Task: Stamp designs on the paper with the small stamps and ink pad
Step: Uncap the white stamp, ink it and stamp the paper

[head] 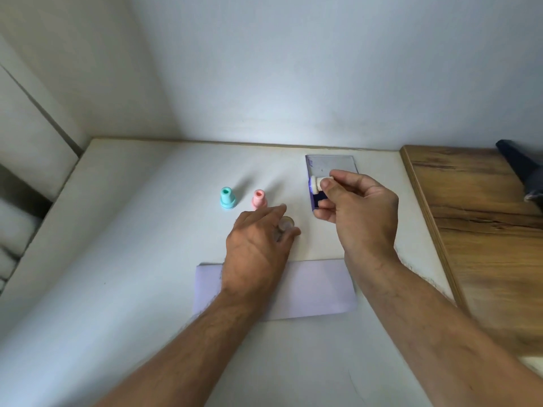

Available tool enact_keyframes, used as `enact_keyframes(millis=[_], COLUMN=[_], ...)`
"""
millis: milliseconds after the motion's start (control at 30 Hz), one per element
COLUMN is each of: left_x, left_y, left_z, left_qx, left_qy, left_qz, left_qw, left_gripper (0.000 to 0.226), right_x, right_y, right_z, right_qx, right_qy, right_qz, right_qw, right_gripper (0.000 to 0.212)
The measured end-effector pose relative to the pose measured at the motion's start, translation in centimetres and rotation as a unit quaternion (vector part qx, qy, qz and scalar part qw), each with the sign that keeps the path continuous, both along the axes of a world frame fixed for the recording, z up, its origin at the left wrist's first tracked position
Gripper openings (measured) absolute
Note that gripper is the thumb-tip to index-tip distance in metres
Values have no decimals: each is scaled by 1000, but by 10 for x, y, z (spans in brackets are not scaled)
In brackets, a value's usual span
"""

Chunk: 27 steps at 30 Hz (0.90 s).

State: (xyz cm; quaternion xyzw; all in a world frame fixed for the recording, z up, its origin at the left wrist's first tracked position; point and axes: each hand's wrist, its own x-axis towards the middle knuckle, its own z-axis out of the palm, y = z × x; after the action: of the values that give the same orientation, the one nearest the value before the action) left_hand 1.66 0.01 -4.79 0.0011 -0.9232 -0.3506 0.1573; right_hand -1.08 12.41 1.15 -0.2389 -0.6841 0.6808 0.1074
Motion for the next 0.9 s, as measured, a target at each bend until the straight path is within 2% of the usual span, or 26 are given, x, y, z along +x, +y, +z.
enact_keyframes(millis=[67, 167, 300, 433, 533, 633, 733, 800, 900], left_x=[1, 6, 10, 13, 13, 12, 20, 28, 42], left_y=[-1, -4, -5, -10, -27, -49, -73, -87, -99], left_z=[3, 7, 11, 26, 40, 51, 61, 64, 60], left_qx=[73, 201, 267, 294, 255, 175, 63, -24, -44], left_qy=[9, 13, 22, 35, -12, -178, -280, -323, -346], left_qz=[23, 54, 45, 23, -21, -41, -34, -32, -24], left_qw=[997, 978, 962, 955, 967, 967, 957, 945, 937], left_gripper=[21, 26, 25, 24, 22, 18, 21, 29, 34], right_x=[9, 33, 62, 63, 62, 62, 61, 59, 58], right_y=[-4, -9, -22, -31, -30, -29, -30, -32, -37], right_z=[2, 0, -12, -24, -32, -35, -37, -39, -39], right_qx=[-22, -89, -178, -196, -193, -180, -164, -143, -102], right_qy=[3, 3, -37, -49, -44, -34, -25, -22, -25], right_qz=[-31, -65, -72, -62, -61, -55, -54, -55, -57], right_qw=[999, 994, 981, 977, 978, 982, 985, 988, 993], right_gripper=[14, 12, 12, 12, 13, 12, 13, 13, 13])
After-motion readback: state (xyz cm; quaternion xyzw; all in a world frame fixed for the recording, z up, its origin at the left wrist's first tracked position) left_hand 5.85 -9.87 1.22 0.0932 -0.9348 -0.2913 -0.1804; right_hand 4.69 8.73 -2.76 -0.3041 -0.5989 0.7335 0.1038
